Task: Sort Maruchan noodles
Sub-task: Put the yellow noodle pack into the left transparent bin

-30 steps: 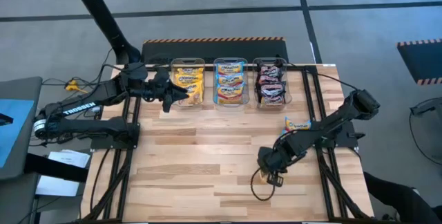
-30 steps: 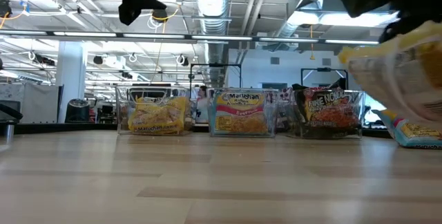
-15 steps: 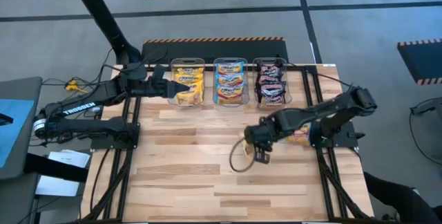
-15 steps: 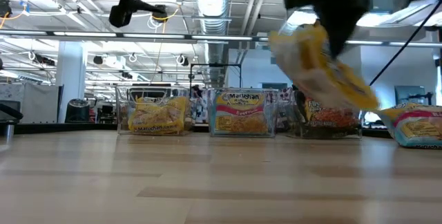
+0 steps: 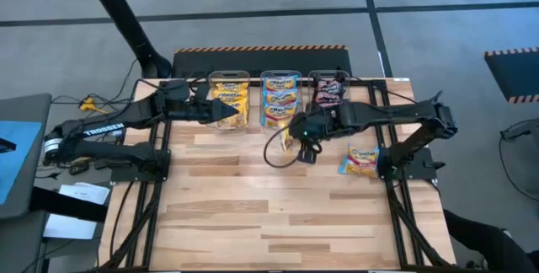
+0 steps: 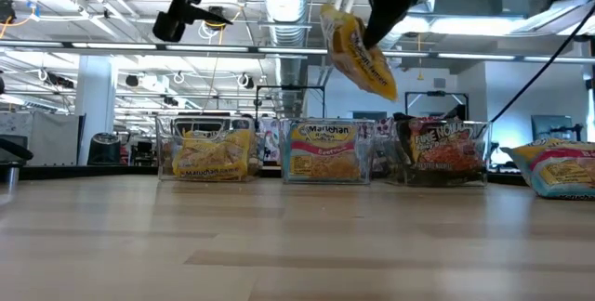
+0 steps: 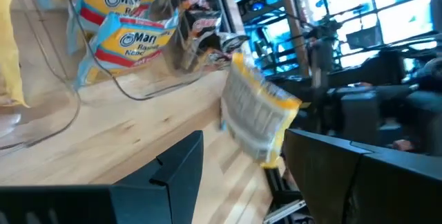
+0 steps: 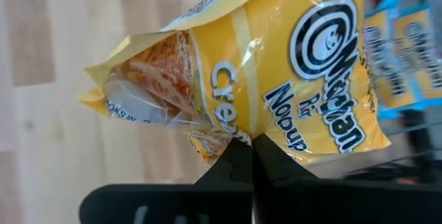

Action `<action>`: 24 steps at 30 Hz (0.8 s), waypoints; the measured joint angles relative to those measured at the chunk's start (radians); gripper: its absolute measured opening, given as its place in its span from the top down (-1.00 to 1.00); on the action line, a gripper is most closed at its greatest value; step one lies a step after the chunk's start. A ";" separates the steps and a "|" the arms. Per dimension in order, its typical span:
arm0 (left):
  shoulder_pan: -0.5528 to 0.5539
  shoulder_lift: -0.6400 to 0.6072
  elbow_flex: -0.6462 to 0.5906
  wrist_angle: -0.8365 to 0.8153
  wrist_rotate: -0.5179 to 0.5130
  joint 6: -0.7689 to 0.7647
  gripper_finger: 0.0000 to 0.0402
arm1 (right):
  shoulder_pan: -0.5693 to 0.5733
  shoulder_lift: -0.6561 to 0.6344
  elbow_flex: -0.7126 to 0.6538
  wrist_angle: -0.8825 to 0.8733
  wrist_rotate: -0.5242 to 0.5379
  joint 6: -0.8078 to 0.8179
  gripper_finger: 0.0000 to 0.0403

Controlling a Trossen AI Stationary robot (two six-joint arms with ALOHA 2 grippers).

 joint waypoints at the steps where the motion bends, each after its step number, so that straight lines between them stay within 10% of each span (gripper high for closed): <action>1: -0.004 0.012 0.000 0.008 -0.004 0.000 0.05 | -0.016 0.000 0.007 -0.001 0.006 -0.015 0.98; 24: -0.030 0.258 0.000 0.322 -0.040 0.017 0.06 | -0.144 0.000 0.017 0.013 0.072 -0.062 0.98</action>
